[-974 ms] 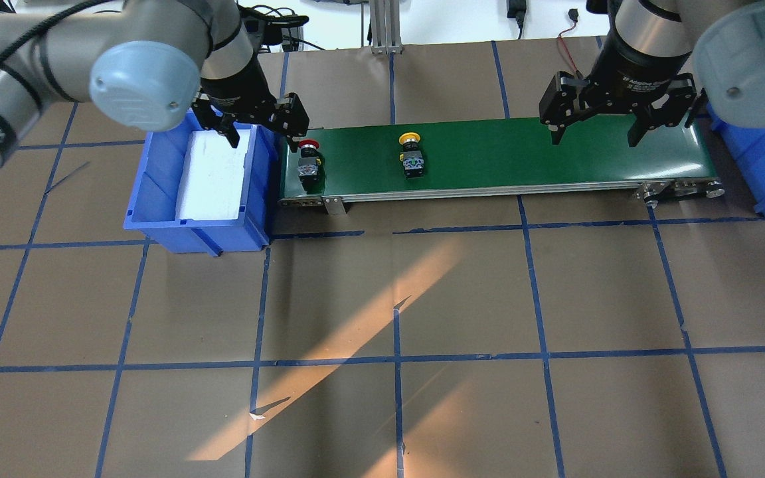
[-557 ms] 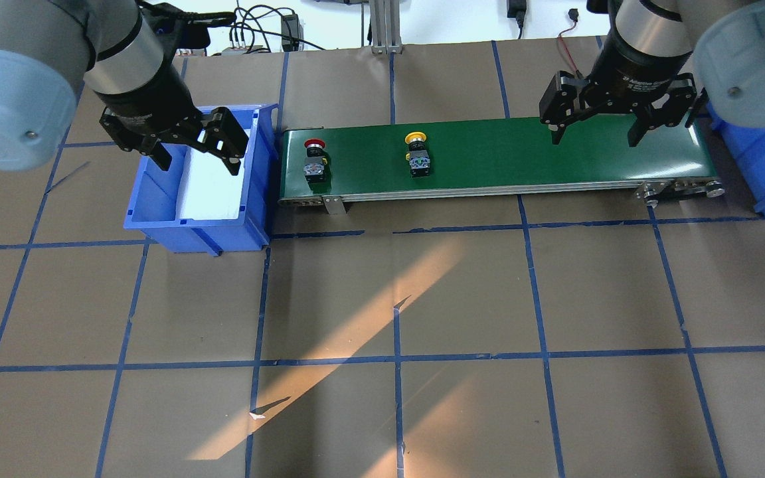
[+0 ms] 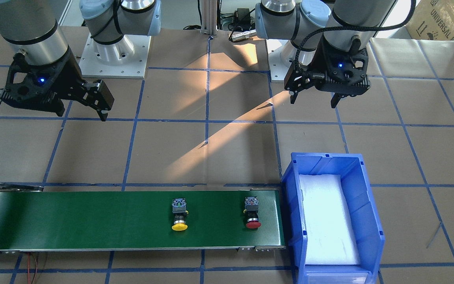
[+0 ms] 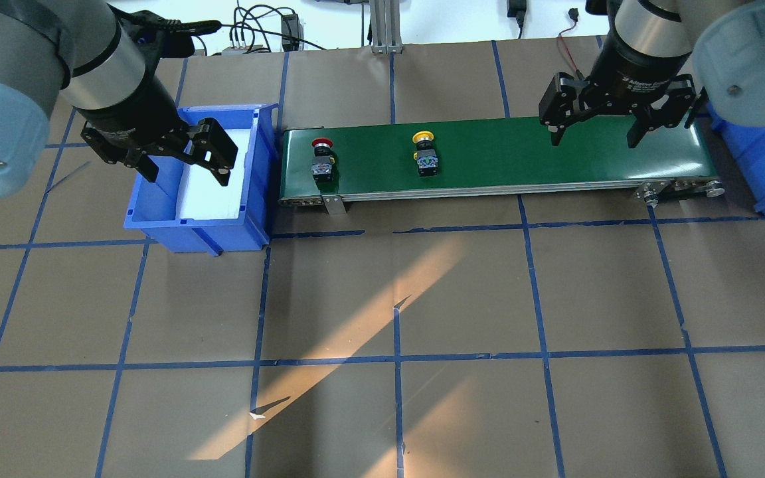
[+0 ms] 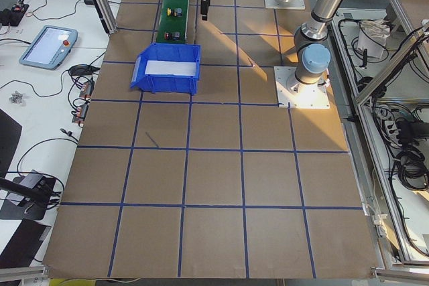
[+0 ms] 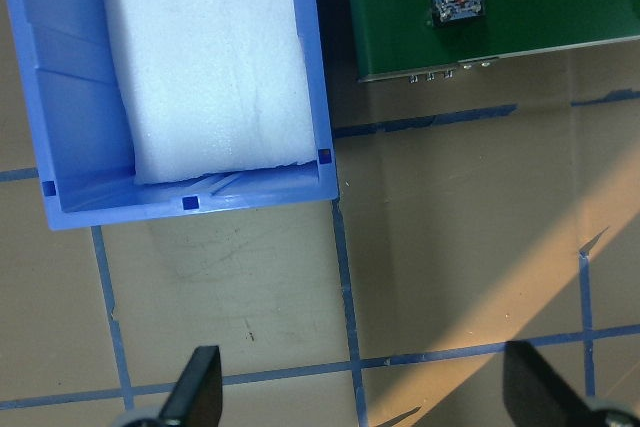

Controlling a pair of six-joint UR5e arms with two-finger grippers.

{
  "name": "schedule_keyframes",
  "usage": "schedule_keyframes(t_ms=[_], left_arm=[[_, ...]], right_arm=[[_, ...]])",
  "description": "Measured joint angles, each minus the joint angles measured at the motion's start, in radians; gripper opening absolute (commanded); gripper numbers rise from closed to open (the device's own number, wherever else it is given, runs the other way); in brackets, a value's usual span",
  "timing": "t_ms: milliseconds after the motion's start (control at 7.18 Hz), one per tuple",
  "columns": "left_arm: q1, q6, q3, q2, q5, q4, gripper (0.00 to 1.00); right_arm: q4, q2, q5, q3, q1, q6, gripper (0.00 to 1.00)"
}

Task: Transport two buttons from left to right

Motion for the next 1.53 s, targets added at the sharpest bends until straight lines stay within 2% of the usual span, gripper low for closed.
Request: schedule_keyframes(t_ms=[1531], left_arm=[[0.001,0.001,-0.016,0.018,0.003,-0.012,1.00]], right_arm=[[-0.027,-0.006,0.000,0.021,0.001,-0.005,1.00]])
